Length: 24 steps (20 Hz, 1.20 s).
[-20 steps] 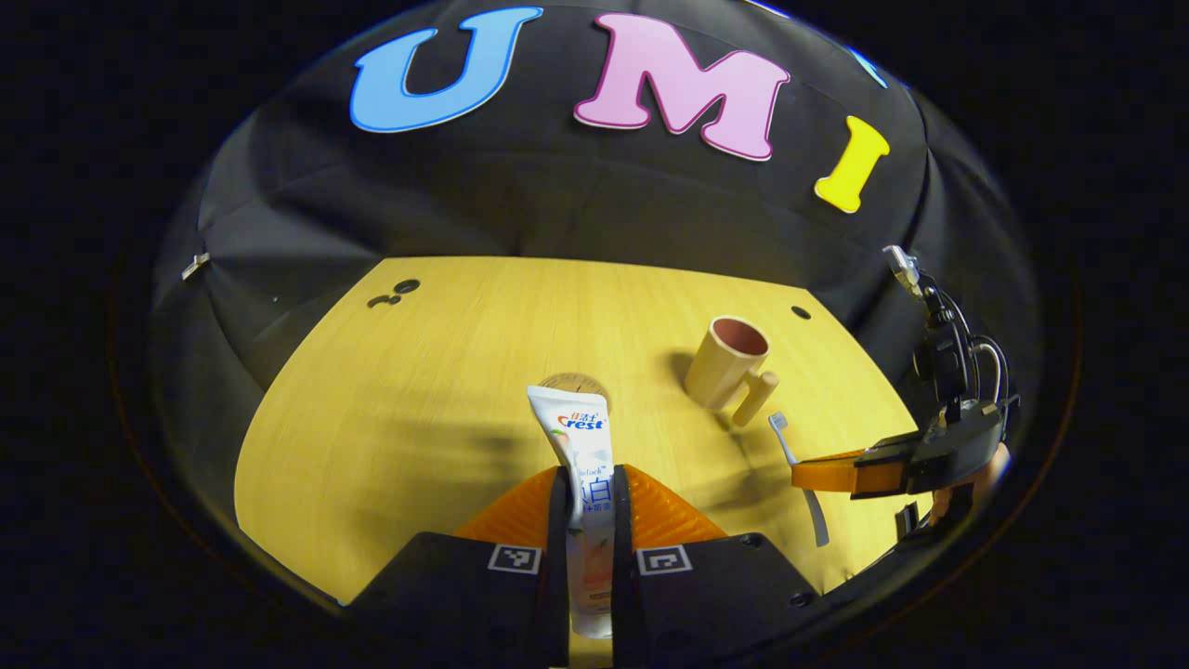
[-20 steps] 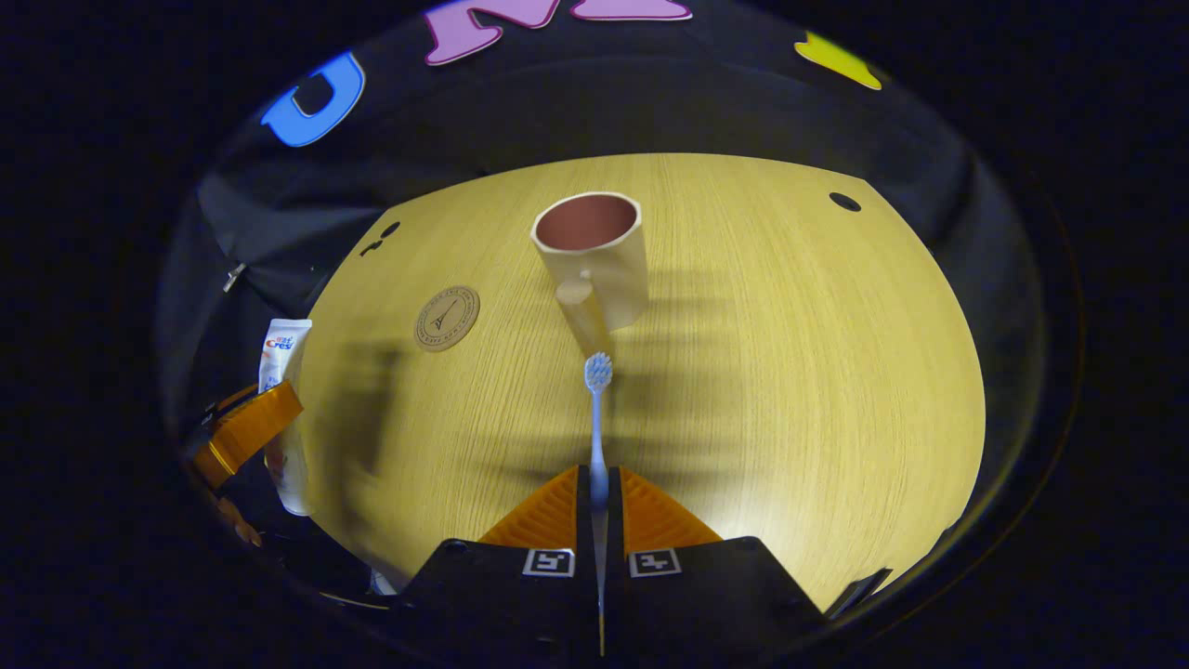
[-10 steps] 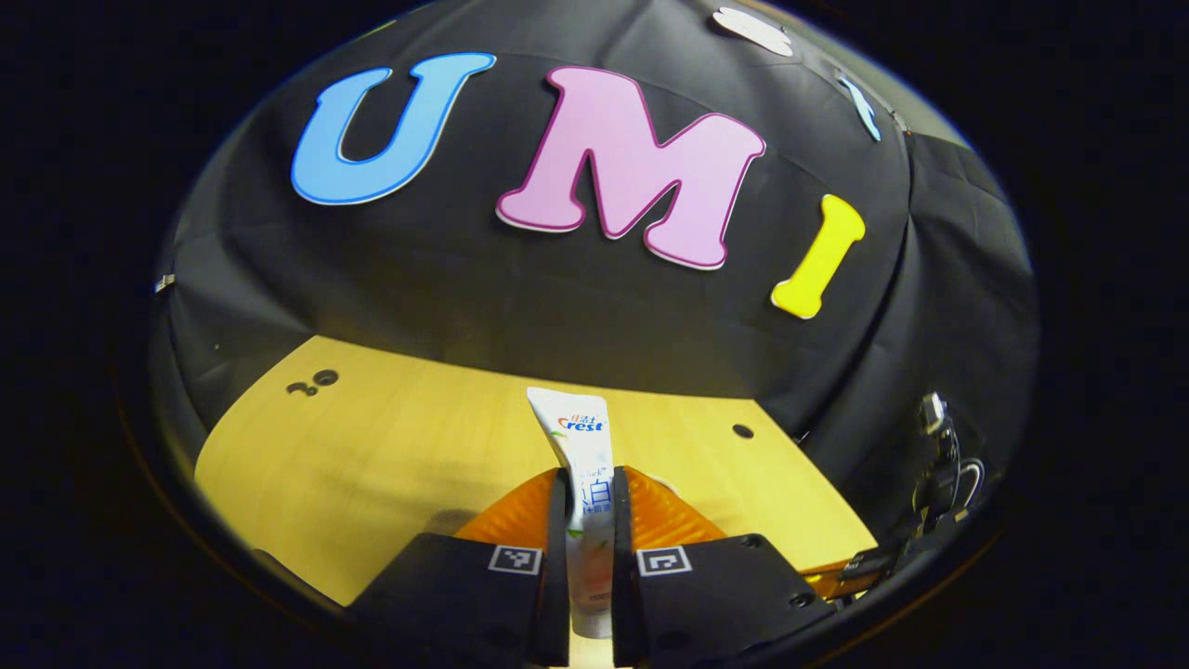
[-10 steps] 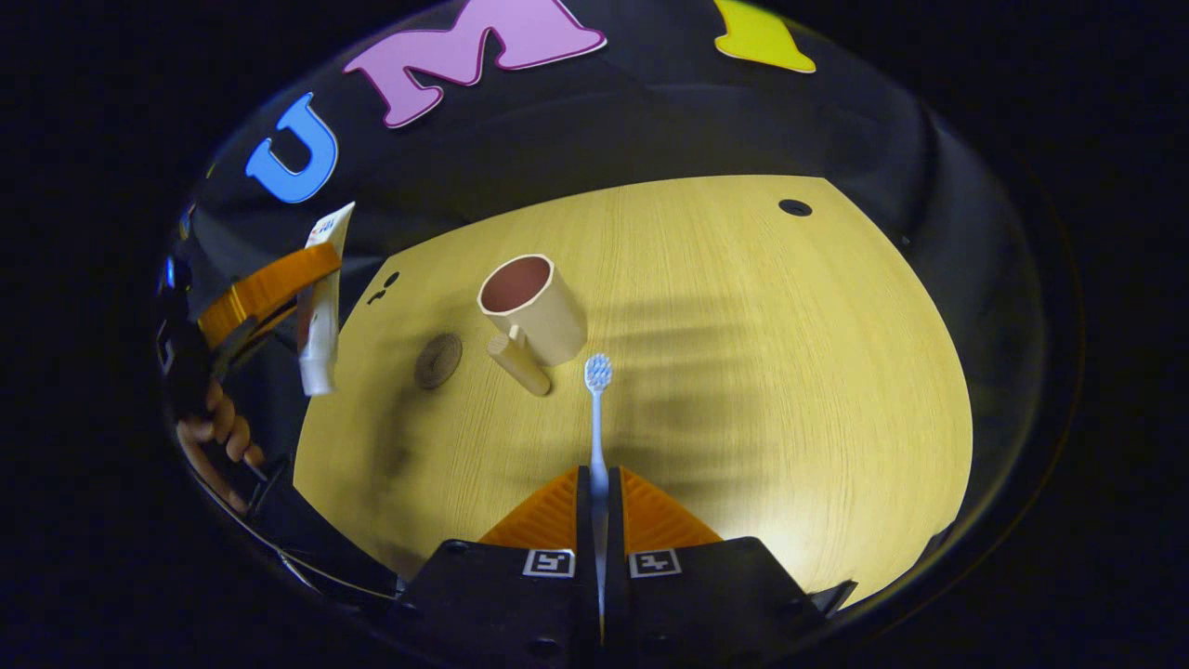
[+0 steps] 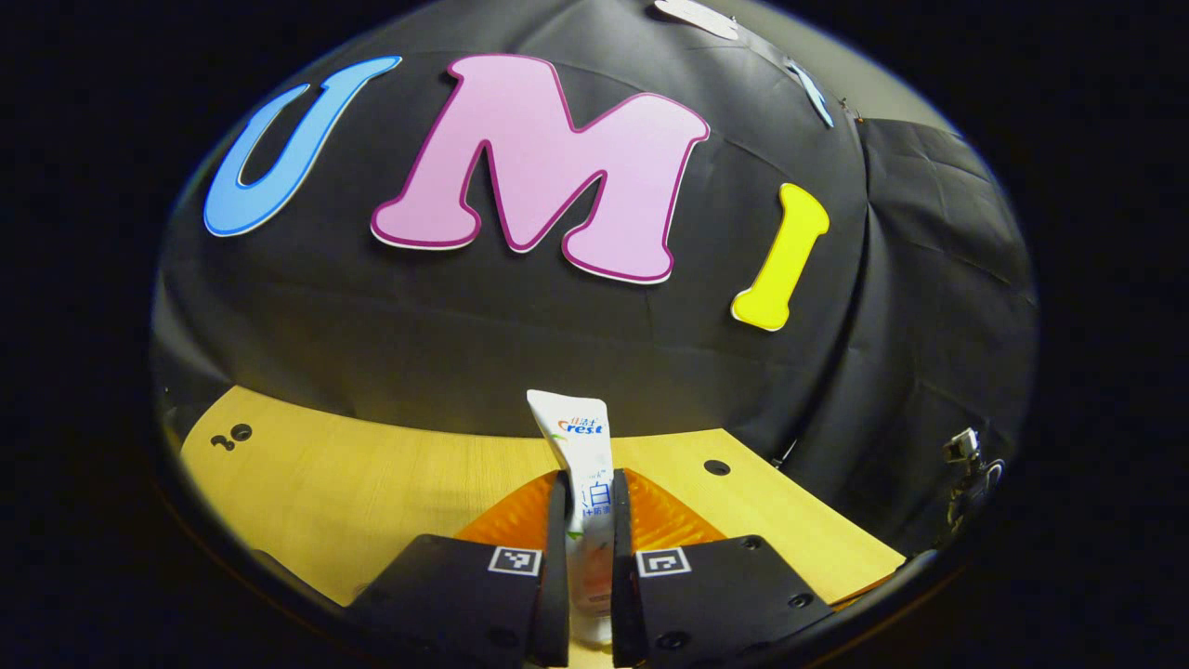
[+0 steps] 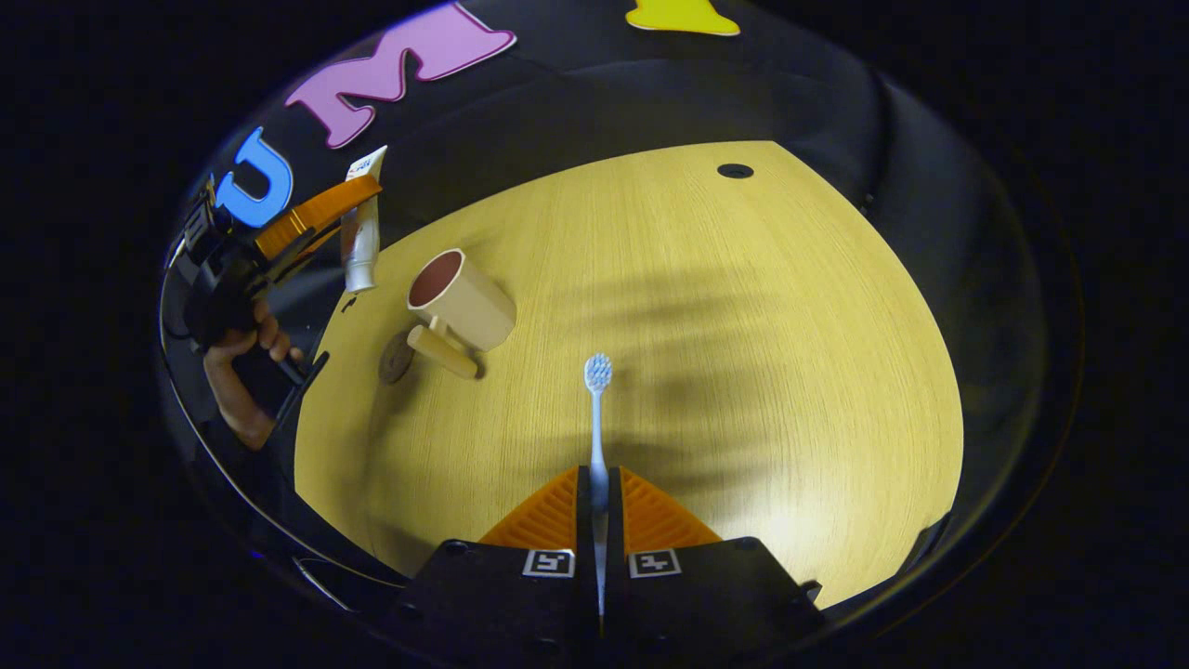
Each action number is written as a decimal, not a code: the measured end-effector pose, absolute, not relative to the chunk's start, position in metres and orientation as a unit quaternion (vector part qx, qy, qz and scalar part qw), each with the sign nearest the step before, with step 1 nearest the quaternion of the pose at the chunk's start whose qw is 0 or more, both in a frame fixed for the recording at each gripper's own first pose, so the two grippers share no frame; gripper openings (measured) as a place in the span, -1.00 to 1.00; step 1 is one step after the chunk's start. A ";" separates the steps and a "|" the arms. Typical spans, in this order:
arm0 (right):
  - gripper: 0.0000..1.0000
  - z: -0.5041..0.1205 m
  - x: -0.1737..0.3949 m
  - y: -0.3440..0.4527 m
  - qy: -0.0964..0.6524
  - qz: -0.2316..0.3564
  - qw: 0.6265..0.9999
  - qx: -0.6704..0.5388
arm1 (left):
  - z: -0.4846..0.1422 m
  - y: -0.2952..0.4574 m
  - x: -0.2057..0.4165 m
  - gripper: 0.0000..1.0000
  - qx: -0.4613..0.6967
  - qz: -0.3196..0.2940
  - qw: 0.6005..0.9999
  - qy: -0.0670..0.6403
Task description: Put the toothbrush and toothpaste on the desktop into the cup, then pick up the cup and place it on the coaster on the desktop.
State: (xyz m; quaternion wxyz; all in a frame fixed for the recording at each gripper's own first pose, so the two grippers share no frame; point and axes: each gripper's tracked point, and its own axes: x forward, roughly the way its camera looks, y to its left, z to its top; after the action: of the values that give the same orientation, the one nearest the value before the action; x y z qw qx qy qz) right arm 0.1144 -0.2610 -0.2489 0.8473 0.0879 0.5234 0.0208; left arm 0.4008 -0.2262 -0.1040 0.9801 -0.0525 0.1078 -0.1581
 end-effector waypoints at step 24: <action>-0.87 -0.245 0.161 -0.235 0.495 0.067 0.863 0.079 | -0.166 -0.195 0.343 0.99 -0.003 -0.147 0.979 0.138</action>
State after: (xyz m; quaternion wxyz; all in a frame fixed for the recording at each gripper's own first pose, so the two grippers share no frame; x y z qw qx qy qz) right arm 0.1607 -0.2349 -0.2449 0.8626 0.0787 0.4953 0.0670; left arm 0.3426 -0.1950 -0.1663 0.9794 -0.0032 0.1383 -0.1471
